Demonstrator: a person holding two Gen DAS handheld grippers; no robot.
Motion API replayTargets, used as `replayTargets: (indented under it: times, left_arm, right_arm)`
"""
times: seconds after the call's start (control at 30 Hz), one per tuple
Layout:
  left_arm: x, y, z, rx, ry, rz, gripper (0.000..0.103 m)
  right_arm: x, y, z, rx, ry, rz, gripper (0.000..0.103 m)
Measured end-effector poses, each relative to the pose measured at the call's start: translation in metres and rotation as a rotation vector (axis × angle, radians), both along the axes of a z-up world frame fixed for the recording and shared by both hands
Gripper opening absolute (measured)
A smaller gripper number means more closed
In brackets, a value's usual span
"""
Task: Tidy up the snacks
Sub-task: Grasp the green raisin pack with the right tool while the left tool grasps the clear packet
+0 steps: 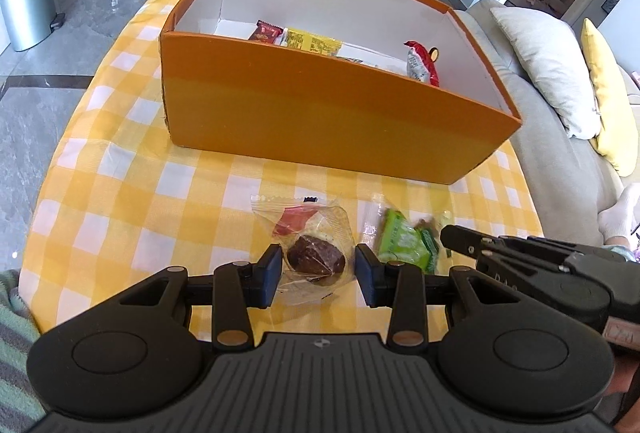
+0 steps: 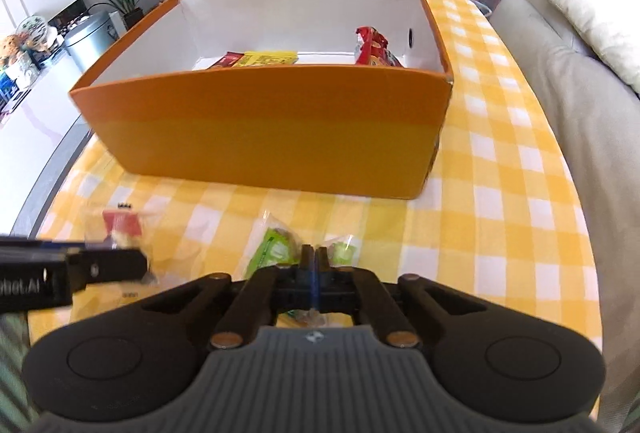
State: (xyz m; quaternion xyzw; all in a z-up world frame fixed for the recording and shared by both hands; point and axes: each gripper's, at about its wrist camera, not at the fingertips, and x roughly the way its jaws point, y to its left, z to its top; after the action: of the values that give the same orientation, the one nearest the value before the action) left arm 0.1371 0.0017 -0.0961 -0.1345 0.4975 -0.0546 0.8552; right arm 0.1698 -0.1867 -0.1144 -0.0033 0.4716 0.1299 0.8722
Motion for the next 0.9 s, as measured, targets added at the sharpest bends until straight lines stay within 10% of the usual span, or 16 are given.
replayTargets:
  times: [0.33, 0.43, 0.53, 0.9]
  left_arm:
    - [-0.017, -0.005, 0.002, -0.001, 0.013, -0.023, 0.044]
    - [-0.021, -0.006, -0.001, -0.005, 0.025, -0.024, 0.044]
    - [-0.022, -0.006, -0.003, -0.005, 0.027, -0.024, 0.044]
    - [-0.019, 0.005, -0.006, -0.015, 0.033, 0.009, 0.044]
  right_arm:
    - [-0.038, -0.017, 0.008, 0.082, 0.006, 0.047, 0.0]
    - [-0.045, -0.024, 0.004, 0.087, 0.013, 0.03, 0.007]
    - [-0.045, -0.025, 0.001, 0.107, 0.001, 0.019, 0.042]
    - [0.0, -0.014, -0.023, 0.159, 0.028, -0.045, 0.053]
